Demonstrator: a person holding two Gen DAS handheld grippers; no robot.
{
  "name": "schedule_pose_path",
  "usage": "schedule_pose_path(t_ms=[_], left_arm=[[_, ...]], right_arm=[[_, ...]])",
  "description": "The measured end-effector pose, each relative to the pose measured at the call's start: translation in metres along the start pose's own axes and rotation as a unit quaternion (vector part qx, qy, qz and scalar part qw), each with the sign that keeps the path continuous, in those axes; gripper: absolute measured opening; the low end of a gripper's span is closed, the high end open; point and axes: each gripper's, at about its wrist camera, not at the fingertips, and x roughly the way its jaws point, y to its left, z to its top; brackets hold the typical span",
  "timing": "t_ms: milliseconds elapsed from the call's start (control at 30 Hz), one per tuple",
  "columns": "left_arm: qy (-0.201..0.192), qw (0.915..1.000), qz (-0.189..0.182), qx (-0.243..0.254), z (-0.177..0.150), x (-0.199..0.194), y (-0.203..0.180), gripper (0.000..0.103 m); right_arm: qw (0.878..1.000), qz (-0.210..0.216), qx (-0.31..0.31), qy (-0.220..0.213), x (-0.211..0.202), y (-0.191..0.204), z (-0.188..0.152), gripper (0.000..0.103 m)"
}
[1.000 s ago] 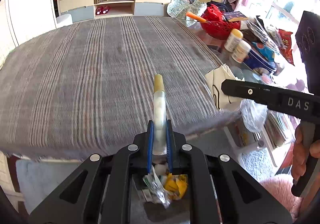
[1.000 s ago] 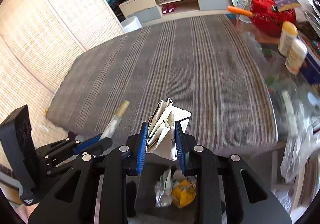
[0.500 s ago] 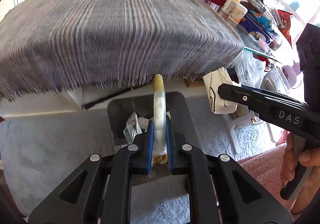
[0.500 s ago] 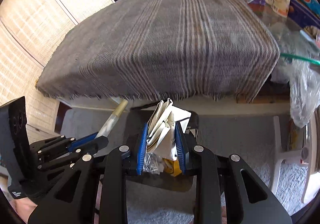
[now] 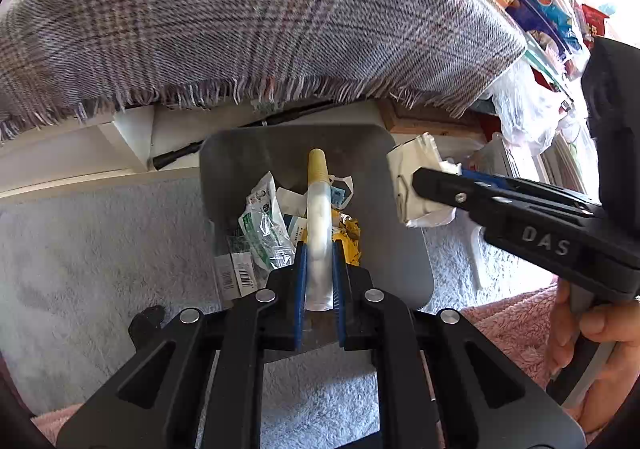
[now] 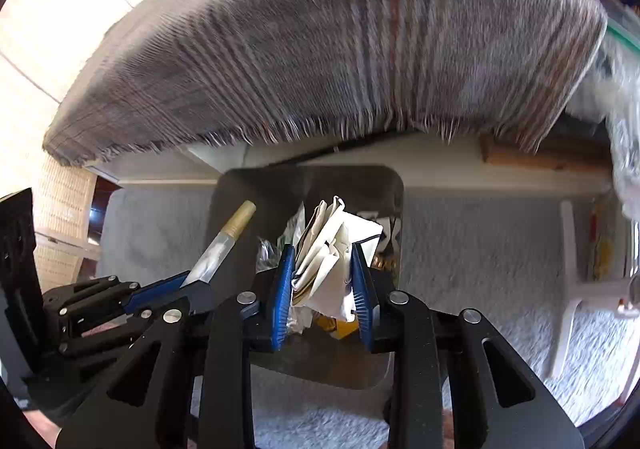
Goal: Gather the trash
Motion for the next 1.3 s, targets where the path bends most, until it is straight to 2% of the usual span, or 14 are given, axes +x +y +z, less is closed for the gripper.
schedule_pose_path(t_ms=[100,267,400,567,667,733,767,833,900,1033,1233,1300], left_arm=[[0.01,0.9999,0.006,0.006,0.002,0.007,-0.002,0.011],[0.023,0.9997,0.007,0.002,0.007,0.017,-0.004,0.011],[0.02,0.9996,0.017,0.012,0.009,0.016,-0.009,0.011],[0.021,0.9994,0.027,0.01,0.009,0.015,-0.007,0.014],[0.014,0.9995,0.026,0.012,0.009,0.011,-0.007,0.025],[0.003,0.9994,0.031,0.015,0.008,0.004,-0.007,0.043],[-0.003,0.9993,0.035,0.016,0.008,0.001,-0.007,0.047],[-0.015,0.9984,0.049,0.022,0.006,-0.006,-0.007,0.062],[-0.028,0.9974,0.061,0.027,0.004,-0.014,-0.007,0.071],[-0.051,0.9971,0.053,0.018,0.0,-0.032,-0.002,0.089],[-0.083,0.9955,0.038,0.024,0.005,-0.069,-0.01,0.09],[-0.109,0.9928,0.04,0.03,0.01,-0.091,-0.012,0.093]], right_arm=[[1.0,-0.007,0.002,0.006,0.006,-0.001,0.0,0.034],[1.0,0.004,0.008,0.003,0.007,0.0,0.003,0.035],[1.0,-0.001,0.011,0.0,0.007,0.001,0.004,0.047],[1.0,-0.001,0.011,-0.007,0.003,0.0,0.005,0.054],[1.0,0.003,0.014,-0.01,0.0,-0.002,0.006,0.061],[1.0,-0.002,0.015,-0.015,-0.003,-0.003,0.006,0.067],[1.0,-0.006,0.016,-0.021,-0.005,-0.004,0.006,0.07],[0.999,-0.013,0.019,-0.032,-0.01,-0.007,0.006,0.085],[0.998,-0.027,0.02,-0.049,-0.018,-0.008,0.005,0.096],[0.995,-0.056,0.014,-0.076,-0.035,-0.013,0.0,0.1],[0.99,-0.071,0.012,-0.121,-0.074,-0.016,-0.008,0.1],[0.986,-0.078,0.004,-0.144,-0.094,-0.014,-0.008,0.1]])
